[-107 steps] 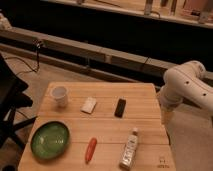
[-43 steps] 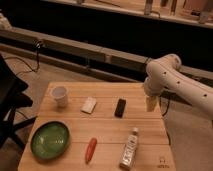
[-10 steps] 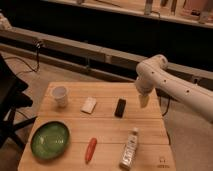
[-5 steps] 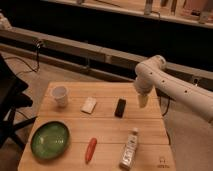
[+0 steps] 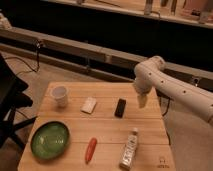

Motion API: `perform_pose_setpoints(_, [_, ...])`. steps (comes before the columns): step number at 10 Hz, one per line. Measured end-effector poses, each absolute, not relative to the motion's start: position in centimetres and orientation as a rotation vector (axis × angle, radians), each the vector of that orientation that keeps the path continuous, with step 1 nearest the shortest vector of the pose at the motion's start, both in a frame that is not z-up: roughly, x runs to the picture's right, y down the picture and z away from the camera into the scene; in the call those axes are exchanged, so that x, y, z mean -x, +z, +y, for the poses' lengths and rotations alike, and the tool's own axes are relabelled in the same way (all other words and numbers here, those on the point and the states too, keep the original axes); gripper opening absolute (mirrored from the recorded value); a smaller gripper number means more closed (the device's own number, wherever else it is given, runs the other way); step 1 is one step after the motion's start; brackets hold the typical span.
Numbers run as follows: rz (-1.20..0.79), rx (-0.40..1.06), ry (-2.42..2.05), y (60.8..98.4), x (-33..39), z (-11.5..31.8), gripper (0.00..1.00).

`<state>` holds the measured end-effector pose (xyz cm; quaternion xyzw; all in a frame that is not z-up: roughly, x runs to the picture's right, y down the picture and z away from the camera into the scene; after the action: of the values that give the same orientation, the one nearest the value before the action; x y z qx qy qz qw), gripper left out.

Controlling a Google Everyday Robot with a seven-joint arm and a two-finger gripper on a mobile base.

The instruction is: Push the eraser across the table

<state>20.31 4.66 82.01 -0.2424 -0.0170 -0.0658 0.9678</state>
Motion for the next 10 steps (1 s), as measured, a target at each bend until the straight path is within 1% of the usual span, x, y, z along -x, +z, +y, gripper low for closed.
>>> perform_pose_setpoints(2, [-0.034,0.489,-0.136,82.2,-20.19,4.76,0.8])
perform_pose_setpoints(3, [-0.035,0.489,-0.138,82.32,-20.12,4.81,0.78])
perform_pose_setpoints(4, [-0.036,0.488,-0.141,82.42,-19.99,4.8,0.73])
perform_pose_setpoints(5, [-0.035,0.488,-0.144,82.51,-19.98,4.85,0.7])
perform_pose_setpoints(10, [-0.04,0.489,-0.157,82.94,-19.67,5.03,0.7])
